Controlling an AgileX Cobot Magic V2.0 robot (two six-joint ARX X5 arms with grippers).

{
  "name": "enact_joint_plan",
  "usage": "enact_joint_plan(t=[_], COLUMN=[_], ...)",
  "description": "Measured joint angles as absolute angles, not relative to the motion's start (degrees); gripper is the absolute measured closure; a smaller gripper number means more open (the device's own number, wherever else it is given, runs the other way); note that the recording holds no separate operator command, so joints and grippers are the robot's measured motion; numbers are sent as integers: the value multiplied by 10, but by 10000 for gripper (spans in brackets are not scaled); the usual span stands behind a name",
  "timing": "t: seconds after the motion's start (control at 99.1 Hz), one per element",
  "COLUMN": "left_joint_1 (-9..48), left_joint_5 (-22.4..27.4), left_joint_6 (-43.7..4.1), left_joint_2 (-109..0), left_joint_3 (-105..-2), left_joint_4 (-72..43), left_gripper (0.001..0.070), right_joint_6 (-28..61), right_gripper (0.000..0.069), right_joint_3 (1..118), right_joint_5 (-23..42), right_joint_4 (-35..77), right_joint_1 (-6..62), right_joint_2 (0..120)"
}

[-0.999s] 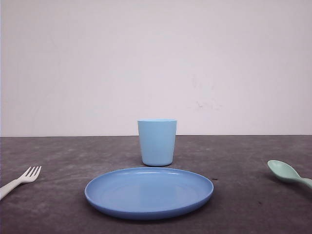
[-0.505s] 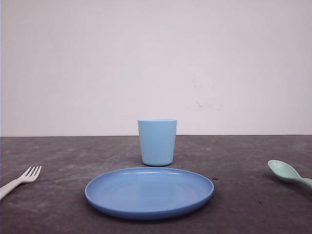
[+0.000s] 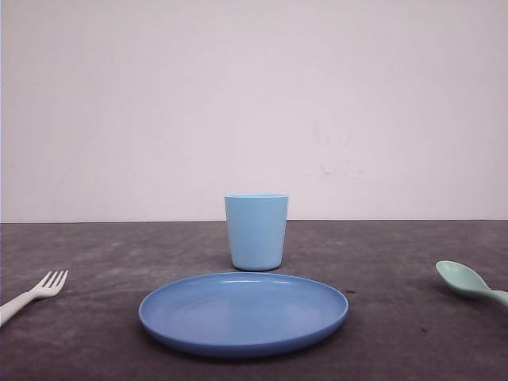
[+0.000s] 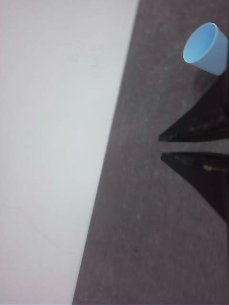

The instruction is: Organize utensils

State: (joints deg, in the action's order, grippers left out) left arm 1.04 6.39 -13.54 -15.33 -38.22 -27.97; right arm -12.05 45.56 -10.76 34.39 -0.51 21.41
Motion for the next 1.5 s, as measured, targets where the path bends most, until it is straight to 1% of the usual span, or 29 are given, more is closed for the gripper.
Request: enact_joint_plan(t=[0.061,0.161,0.232,0.313,0.484,0.646,0.726,0.908,1.12,1.15,1.181,1.241,1.281,1.322,1.372,1.433,1.473,1.503], left_joint_1=[10,10,11,16,30,41,42,43,43,43,43,43,43,43,43,43,43,43], left_joint_5=[67,99,121,126,123,87,76,72,72,72,72,72,72,72,72,72,72,72], left_joint_6=[-120,-100,-94,-87,-75,-63,-57,-53,-53,-53,-53,-53,-53,-53,-53,-53,-53,-53], left_joint_2=[-185,-244,-284,-329,-415,-470,-492,-511,-512,-512,-512,-512,-512,-512,-512,-512,-512,-512], left_joint_3=[-422,-479,-501,-507,-507,-507,-507,-507,-507,-507,-507,-507,-507,-507,-507,-507,-507,-507], left_joint_4=[-301,-322,-329,-329,-346,-345,-345,-353,-356,-358,-360,-363,-365,-367,-369,-370,-370,-371], left_gripper=[695,695,695,695,695,695,695,695,695,695,693,661,612,546,455,372,339,326], right_joint_6=[-110,-92,-86,-79,-67,-62,-60,-57,-48,-47,-46,-45,-44,-44,-44,-44,-44,-44], right_gripper=[683,683,683,683,683,683,683,683,679,662,626,503,404,311,224,170,151,144], right_joint_3=[486,519,528,528,528,528,528,528,528,528,528,528,528,528,528,528,528,528], right_joint_5=[-117,-133,-135,-137,-133,-132,-115,-77,-73,-73,-73,-73,-73,-73,-73,-73,-73,-73], right_joint_4=[361,375,379,389,408,415,416,429,430,430,431,431,431,431,431,431,431,431], right_joint_1=[-5,-5,-5,-4,7,15,20,32,38,38,39,39,39,39,39,39,39,39], right_joint_2=[243,287,315,348,425,490,517,553,559,559,559,559,559,559,559,559,559,559])
